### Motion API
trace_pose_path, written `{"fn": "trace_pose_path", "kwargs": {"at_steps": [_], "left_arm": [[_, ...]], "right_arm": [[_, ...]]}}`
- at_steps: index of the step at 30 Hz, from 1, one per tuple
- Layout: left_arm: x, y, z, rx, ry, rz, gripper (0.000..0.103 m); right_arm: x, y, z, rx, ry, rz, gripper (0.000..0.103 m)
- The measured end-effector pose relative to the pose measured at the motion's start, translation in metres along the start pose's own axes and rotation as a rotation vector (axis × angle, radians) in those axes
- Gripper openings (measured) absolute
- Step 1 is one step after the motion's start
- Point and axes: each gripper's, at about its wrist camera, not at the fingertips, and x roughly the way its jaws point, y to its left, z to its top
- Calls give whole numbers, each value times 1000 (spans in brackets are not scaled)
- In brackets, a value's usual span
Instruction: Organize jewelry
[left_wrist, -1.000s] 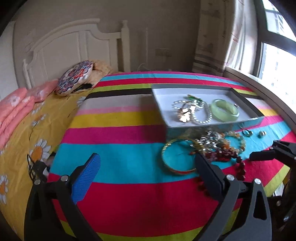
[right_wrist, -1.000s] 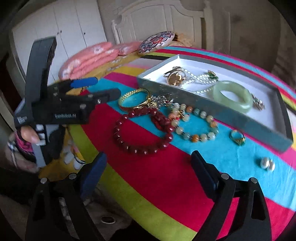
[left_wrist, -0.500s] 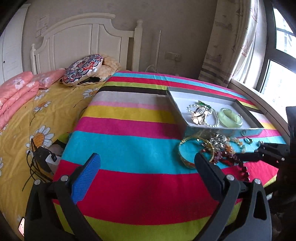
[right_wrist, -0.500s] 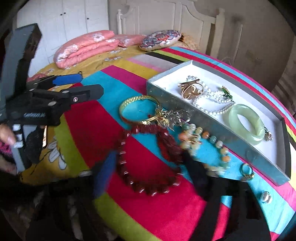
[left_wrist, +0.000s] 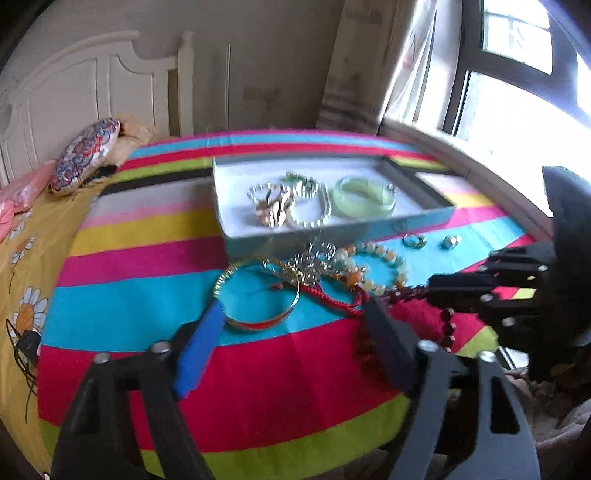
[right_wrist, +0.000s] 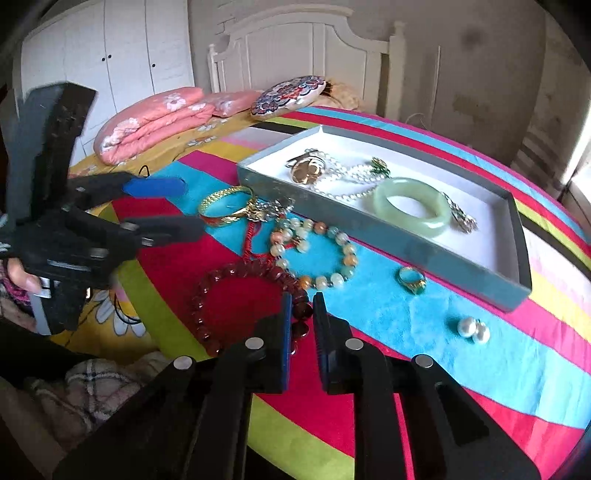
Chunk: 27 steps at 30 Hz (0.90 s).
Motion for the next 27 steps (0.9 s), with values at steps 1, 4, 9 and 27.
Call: {"fn": "trace_pose_path", "kwargs": {"at_steps": [1, 4, 9, 27], "left_arm": [[4, 0, 2, -9, 6, -6, 72], [16, -2, 10, -2, 24, 2, 64], [36, -9, 12, 80, 92, 34, 37], [-7, -1, 4, 82, -12, 41, 3]], "right_arm": [[1, -2, -1, 8, 2, 4, 16], [-3, -2, -6, -5, 1, -17, 16], [-12, -9, -12, 14, -17, -35, 16], [-55, -1, 4, -55, -165, -149, 15]]}}
